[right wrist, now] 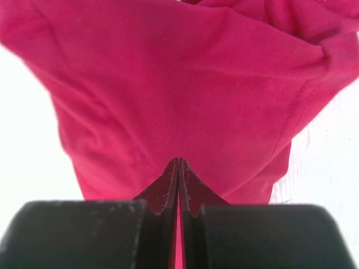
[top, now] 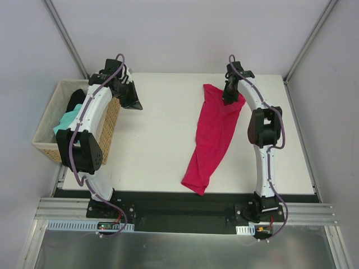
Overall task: Fold and stack the t-shirts
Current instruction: Rotate the tshirt 90 degrees
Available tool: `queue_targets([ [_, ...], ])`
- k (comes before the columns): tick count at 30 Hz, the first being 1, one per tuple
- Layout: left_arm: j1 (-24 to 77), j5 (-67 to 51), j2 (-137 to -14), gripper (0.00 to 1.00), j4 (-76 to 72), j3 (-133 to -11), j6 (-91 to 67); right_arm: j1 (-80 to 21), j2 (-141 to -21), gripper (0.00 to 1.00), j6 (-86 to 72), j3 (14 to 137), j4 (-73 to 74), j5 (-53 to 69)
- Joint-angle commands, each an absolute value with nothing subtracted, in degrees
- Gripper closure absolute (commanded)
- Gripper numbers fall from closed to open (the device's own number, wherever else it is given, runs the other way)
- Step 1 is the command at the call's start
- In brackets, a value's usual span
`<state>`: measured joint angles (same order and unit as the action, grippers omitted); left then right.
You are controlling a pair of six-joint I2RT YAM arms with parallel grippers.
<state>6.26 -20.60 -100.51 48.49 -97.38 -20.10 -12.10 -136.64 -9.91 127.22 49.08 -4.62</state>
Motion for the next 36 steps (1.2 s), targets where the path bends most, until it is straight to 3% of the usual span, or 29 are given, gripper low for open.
queue_targets([
  [1,5.6,-22.3,-100.5,0.96,49.0,-99.9,-20.4,-11.1,-138.5,0.99,-8.9,129.2,49.1,-2.1],
  [9,5.6,-22.4,-100.7,0.96,49.4,-100.0,-20.7,-8.9,-140.6,0.99,-9.6,130.6,49.0,-0.5],
  [21,5.6,-22.6,-103.5,0.96,49.8,-101.8,-20.5,-8.9,-145.1,0.99,-11.8,132.7,47.0,12.1],
  [36,5.6,-23.3,-107.2,0.96,52.0,-105.5,-20.3,-10.5,-148.0,0.99,-13.7,134.4,34.0,28.8],
])
